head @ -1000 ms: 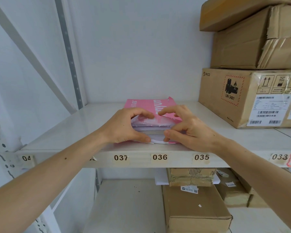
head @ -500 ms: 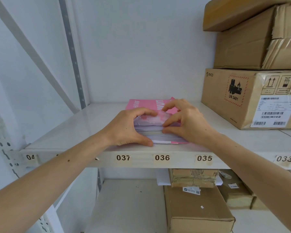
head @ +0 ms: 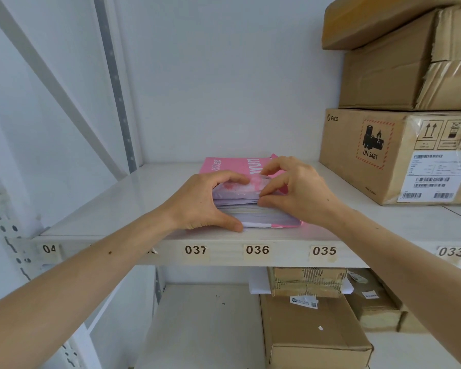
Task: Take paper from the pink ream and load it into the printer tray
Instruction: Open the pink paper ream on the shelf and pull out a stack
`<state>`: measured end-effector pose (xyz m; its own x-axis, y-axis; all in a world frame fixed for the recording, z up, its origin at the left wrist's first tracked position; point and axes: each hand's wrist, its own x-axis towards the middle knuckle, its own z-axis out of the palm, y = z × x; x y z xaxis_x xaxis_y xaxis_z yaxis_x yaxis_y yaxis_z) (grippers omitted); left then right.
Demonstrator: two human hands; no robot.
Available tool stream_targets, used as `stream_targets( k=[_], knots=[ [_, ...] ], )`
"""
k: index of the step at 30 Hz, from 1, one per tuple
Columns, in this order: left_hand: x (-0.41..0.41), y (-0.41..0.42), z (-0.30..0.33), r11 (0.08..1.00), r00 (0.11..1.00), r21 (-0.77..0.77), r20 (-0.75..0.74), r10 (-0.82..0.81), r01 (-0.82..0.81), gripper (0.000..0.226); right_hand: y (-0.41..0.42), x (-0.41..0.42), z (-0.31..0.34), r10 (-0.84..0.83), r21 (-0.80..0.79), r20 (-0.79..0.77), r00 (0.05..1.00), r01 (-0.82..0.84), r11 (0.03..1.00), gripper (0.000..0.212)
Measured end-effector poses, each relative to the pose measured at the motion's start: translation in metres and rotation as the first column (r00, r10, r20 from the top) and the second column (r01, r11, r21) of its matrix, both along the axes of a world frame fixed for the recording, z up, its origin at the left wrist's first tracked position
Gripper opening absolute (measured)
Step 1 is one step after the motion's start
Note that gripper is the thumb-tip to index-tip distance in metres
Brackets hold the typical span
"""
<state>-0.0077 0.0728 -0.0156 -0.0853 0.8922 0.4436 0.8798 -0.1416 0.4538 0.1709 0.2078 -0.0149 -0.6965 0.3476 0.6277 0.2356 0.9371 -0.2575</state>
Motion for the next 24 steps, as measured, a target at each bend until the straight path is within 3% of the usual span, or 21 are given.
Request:
stream_targets(
  k=[3, 5, 7, 9, 24],
  knots=[
    [0.0, 0.0, 0.0, 1.0, 1.0, 0.003, -0.001, -0.001, 0.001, 0.08, -0.003, 0.001, 0.001, -0.024, 0.052, 0.019, 1.0, 0.023, 0.998, 0.003],
    [0.0, 0.001, 0.0, 1.0, 1.0, 0.0, 0.003, -0.004, 0.004, 0.081, -0.004, 0.002, -0.001, -0.044, 0.285, 0.034, 0.998, 0.032, 0.958, 0.01],
    [0.001, 0.0, 0.0, 1.0, 1.0, -0.002, 0.003, -0.003, 0.003, 0.081, -0.005, 0.002, -0.005, -0.041, 0.522, 0.025, 0.999, 0.022, 0.853, 0.018],
    [0.001, 0.0, 0.0, 1.0, 1.0, 0.003, -0.008, 0.0, 0.0, 0.081, -0.002, 0.002, -0.009, -0.035, 0.613, 0.026, 0.999, 0.012, 0.79, 0.024],
    [0.012, -0.014, -0.008, 0.997, 0.997, 0.069, -0.071, 0.043, -0.038, 0.064, -0.019, 0.019, -0.018, 0.047, 0.633, 0.038, 0.998, -0.06, 0.772, 0.013]
  ],
)
